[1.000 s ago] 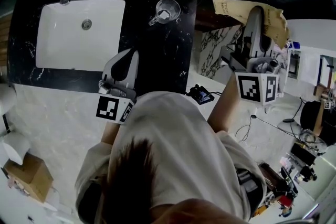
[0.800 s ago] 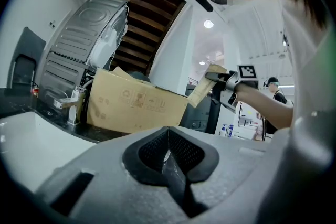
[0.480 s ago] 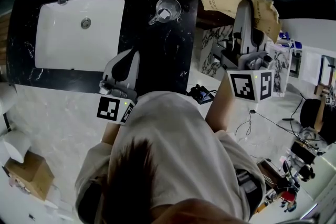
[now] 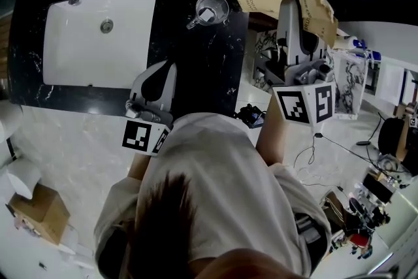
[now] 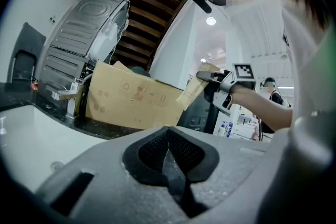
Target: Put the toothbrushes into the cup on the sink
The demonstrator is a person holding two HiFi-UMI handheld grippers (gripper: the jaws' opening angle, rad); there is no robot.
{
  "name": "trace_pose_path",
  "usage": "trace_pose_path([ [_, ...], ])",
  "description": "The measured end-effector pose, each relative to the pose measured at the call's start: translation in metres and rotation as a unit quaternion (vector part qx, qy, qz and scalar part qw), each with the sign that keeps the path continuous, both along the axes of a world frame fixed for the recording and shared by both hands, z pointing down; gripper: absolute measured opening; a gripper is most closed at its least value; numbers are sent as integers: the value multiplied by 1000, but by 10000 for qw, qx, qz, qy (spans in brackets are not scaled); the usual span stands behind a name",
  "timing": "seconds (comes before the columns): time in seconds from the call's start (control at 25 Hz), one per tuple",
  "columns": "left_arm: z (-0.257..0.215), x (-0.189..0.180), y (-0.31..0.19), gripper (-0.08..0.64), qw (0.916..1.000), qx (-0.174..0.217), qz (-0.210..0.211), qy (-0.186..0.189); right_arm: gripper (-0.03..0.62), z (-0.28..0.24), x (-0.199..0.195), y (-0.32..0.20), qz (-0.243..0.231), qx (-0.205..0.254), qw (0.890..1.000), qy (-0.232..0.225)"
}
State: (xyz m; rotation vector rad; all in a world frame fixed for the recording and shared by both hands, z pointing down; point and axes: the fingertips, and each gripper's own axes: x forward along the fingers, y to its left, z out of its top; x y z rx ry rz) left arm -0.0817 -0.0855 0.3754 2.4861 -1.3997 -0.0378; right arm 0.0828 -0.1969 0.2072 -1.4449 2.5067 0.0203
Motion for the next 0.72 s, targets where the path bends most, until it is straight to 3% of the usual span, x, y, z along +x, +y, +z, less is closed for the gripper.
trace_pose_path([
  [0.72,14,-1,-9,15,9997,-230,57,113,43,41,-38,-12,-423,-467,9980,78],
])
